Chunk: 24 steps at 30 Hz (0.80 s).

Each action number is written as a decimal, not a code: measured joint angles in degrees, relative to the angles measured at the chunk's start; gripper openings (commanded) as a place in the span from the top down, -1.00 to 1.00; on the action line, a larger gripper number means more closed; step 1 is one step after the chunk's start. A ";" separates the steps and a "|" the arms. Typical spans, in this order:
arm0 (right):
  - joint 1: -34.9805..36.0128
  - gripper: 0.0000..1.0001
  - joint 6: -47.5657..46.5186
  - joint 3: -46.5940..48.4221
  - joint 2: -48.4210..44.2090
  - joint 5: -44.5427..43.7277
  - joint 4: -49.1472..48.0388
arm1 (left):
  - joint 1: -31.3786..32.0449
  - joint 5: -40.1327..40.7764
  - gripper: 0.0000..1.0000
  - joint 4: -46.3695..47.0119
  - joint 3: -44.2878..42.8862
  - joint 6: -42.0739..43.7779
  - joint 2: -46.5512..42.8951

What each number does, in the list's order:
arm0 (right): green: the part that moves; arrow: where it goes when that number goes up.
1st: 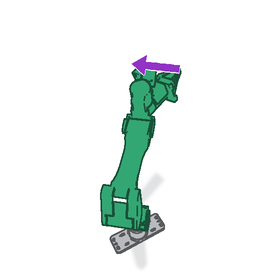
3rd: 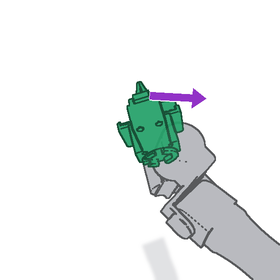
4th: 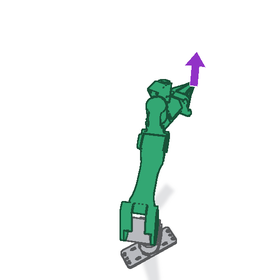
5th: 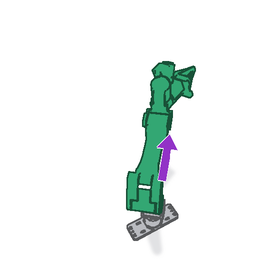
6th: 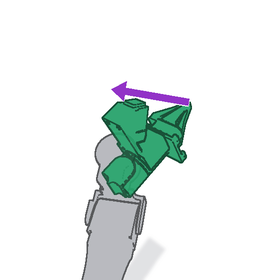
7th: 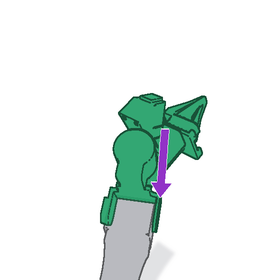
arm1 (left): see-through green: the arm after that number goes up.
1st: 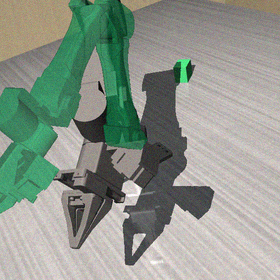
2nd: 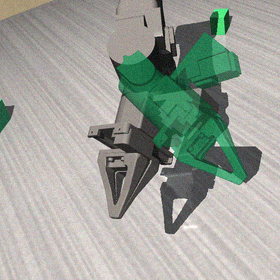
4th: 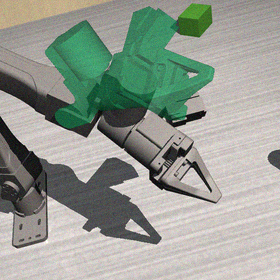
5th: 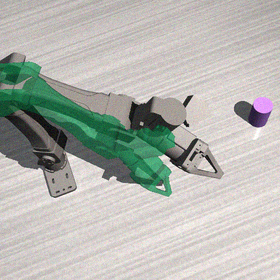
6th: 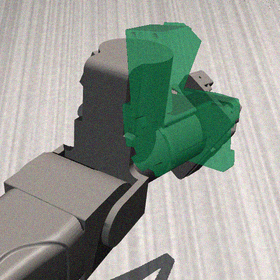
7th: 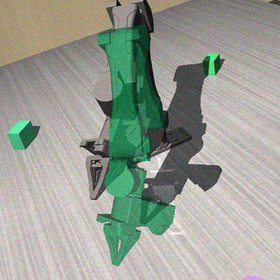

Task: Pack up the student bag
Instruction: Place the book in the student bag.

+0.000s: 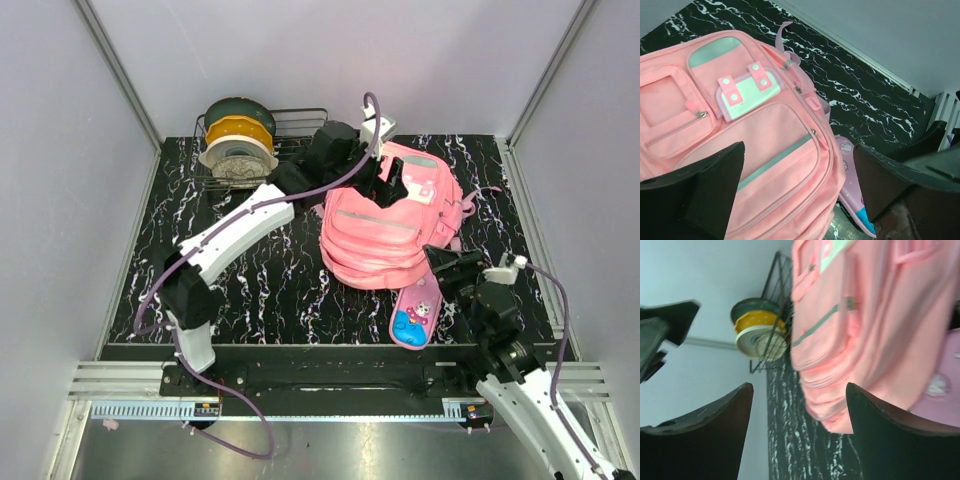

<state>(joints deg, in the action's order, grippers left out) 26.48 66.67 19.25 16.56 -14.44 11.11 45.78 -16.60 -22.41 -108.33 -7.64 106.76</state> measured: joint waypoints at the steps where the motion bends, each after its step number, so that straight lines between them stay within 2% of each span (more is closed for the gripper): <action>1: 0.00 -0.70 0.22 0.24 -2.67 -1.95 3.93 | -0.31 0.22 -0.95 1.05 1.66 -0.02 -1.55; 5: 0.00 -0.93 0.81 2.10 -2.12 -8.31 14.27 | -2.38 1.53 -0.98 2.93 8.57 -0.02 -6.99; 7: 0.00 -0.99 0.59 4.96 4.94 -11.02 18.10 | -5.11 1.66 -0.98 3.41 12.28 -0.98 -8.55; 11: -0.55 -0.99 -2.43 15.45 25.66 -13.00 22.10 | -13.00 0.44 -0.98 4.98 20.94 -2.93 -8.63; 14: -4.28 -0.99 -6.10 23.54 38.32 -9.99 21.22 | -17.99 -0.63 -0.98 4.87 25.44 -3.67 -6.25; 16: -8.74 -0.99 -8.11 25.24 42.21 -5.73 19.43 | -19.02 -1.75 -0.98 4.74 26.23 -4.04 -3.93; 19: -14.01 -0.99 -10.54 25.11 45.48 0.00 17.55 | -18.56 -3.34 -0.98 5.03 26.67 -4.46 -1.20; 24: -14.80 -0.99 -12.44 23.63 46.51 6.32 14.84 | -17.94 -5.62 -0.98 6.60 28.37 -5.07 0.96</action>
<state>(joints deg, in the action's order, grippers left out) 11.68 54.24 42.87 63.07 -8.12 25.96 27.83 -22.22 -15.81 -79.96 -12.71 107.72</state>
